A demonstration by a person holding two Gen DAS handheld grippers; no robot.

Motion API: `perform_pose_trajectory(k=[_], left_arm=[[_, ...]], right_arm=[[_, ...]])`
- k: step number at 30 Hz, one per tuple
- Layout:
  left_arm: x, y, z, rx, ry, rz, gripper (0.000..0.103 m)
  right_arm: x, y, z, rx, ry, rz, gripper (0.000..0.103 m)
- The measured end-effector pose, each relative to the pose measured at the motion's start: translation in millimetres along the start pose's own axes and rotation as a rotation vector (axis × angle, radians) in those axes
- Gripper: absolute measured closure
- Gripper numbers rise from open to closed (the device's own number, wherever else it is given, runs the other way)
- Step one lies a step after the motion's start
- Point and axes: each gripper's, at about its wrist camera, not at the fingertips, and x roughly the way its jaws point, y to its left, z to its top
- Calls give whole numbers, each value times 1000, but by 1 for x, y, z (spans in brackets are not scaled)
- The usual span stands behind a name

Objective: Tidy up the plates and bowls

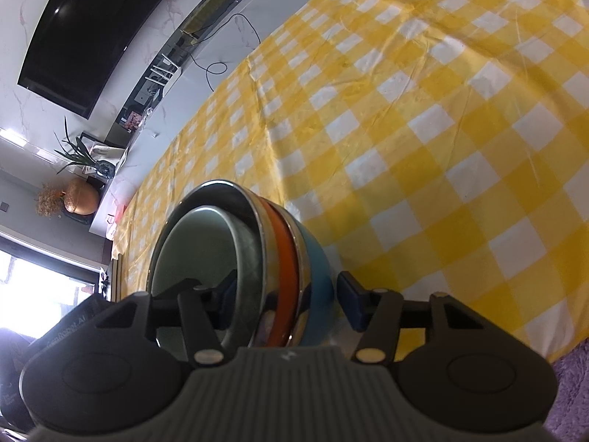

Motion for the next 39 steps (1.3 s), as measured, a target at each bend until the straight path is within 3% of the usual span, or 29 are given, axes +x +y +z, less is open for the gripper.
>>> perform_pose_trajectory(k=[9,22,39], left_arm=[[7,-6,-4,58,-5,45,49],[8,-13,-6,119,-8,74,52],[-14,-22,-12,149,-37,43,52]], right_arm=[[0,1,0,-1,-6,-1,47],[8,8,-2,-21,3,-46,52],[-10,14,-4,-20,-22,-52,55]])
